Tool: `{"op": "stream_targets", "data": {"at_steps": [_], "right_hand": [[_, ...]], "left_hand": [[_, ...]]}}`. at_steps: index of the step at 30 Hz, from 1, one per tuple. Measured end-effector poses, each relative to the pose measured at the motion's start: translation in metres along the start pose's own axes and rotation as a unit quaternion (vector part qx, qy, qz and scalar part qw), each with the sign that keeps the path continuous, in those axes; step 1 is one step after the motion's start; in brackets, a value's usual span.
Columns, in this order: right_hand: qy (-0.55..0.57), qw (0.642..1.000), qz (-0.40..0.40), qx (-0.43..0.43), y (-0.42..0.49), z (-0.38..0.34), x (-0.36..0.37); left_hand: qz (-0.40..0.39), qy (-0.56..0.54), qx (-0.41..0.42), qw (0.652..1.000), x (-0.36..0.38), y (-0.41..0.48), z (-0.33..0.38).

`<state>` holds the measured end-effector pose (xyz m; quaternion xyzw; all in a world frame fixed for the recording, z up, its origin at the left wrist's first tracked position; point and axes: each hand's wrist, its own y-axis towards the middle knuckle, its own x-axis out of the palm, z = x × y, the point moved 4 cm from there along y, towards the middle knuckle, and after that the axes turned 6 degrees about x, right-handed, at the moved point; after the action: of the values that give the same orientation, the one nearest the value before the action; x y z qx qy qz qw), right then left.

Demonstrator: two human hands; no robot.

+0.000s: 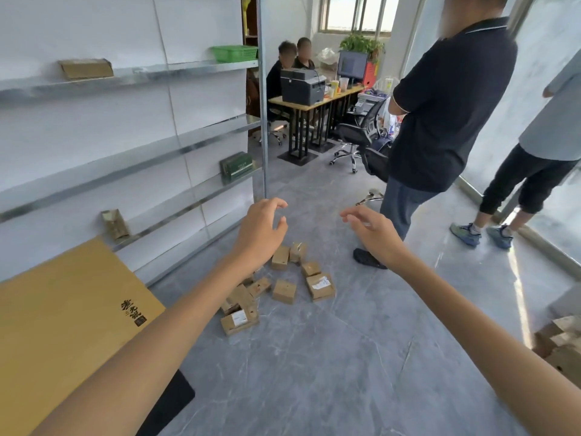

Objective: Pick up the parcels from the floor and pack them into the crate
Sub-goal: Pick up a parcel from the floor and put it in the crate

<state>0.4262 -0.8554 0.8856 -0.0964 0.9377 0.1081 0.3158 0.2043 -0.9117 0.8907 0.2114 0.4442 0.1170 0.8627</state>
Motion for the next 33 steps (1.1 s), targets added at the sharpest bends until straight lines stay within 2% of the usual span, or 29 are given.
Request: {"op": "stream_targets", "data": {"at_steps": [15, 21, 33], "right_hand": [[0.008, 0.999, -0.031, 0.026, 0.129, 0.013, 0.060], [0.005, 0.998, -0.056, 0.024, 0.208, 0.042, 0.070], [-0.046, 0.989, -0.129, 0.053, 0.382, 0.102, 0.090]], "left_hand": [[-0.024, 0.005, -0.014, 1.000, 0.054, 0.094, -0.078], [-0.020, 0.004, -0.032, 0.999, 0.089, 0.155, -0.111], [-0.072, 0.044, -0.054, 0.995, 0.140, 0.265, -0.193]]}}
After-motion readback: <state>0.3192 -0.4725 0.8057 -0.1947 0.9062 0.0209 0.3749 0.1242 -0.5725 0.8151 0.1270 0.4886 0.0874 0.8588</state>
